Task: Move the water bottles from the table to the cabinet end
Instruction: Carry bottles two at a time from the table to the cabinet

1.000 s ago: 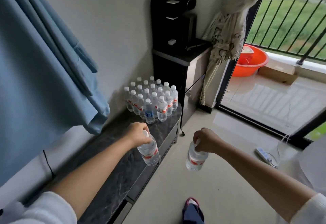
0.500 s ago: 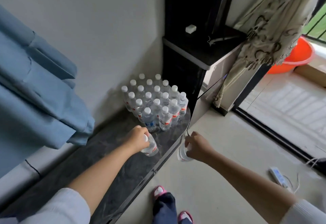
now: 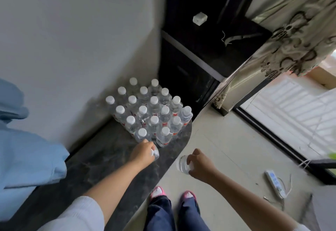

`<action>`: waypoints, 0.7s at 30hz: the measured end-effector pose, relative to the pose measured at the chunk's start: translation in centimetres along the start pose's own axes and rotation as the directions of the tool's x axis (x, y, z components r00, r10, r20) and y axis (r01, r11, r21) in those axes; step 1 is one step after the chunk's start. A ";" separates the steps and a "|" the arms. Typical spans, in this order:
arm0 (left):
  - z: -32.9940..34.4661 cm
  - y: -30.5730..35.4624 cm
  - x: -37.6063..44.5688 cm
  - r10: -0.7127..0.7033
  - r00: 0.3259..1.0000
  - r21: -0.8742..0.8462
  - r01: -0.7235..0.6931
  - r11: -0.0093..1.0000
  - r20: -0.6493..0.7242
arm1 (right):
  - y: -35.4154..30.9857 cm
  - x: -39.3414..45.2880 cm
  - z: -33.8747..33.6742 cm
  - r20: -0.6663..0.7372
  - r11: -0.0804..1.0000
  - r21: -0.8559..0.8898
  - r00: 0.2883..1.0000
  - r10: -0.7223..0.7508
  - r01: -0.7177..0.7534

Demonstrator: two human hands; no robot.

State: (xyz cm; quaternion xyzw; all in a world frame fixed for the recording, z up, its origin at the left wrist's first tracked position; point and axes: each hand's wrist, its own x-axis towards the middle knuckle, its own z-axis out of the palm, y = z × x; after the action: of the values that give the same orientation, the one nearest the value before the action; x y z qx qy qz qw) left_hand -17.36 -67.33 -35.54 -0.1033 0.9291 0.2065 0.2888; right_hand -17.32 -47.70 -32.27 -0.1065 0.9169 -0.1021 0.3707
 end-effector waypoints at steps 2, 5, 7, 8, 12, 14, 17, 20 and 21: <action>0.0 0.1 1.2 0.007 1.000 0.001 -0.007 1.000 0.014 | 0.3 1.2 -0.3 0.026 1.000 -0.010 1.000 -0.007 0.007; 0.0 0.4 2.3 0.030 0.999 -0.012 -0.030 0.999 0.017 | 0.5 2.6 -0.5 0.055 0.999 -0.029 0.998 -0.013 0.014; 0.2 0.5 3.0 0.031 0.999 -0.032 -0.030 0.999 0.022 | 0.5 3.4 -0.6 0.070 0.999 -0.041 0.997 -0.020 0.023; 0.3 0.6 3.2 0.027 0.999 -0.041 -0.026 0.999 0.021 | 0.5 3.7 -0.7 0.072 0.998 -0.051 0.997 -0.024 0.027; 0.7 1.0 3.9 -0.014 1.000 -0.074 0.014 0.997 -0.005 | 0.8 4.9 -0.8 0.083 0.997 -0.064 0.995 -0.047 0.052; 0.9 1.3 4.1 -0.028 0.999 -0.082 0.027 0.996 -0.018 | 1.0 5.3 -0.9 0.088 0.995 -0.070 0.994 -0.064 0.070; 1.4 1.5 4.2 -0.071 0.996 -0.097 0.066 0.993 -0.047 | 1.3 5.8 -0.9 0.101 0.992 -0.072 0.990 -0.096 0.103; 1.8 1.7 4.4 -0.123 0.989 -0.133 0.111 0.985 -0.083 | 1.5 6.4 -0.9 0.101 0.989 -0.080 0.988 -0.117 0.125; 1.9 1.7 4.4 -0.131 0.987 -0.143 0.117 0.983 -0.092 | 1.5 6.5 -1.0 0.100 0.988 -0.083 0.988 -0.121 0.130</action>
State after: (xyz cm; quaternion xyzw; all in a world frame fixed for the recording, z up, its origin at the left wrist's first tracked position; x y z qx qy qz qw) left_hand -20.57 -65.26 -38.92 -0.1911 0.9179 0.2461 0.2457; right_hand -22.76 -47.90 -36.30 -0.1854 0.8935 -0.0790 0.4014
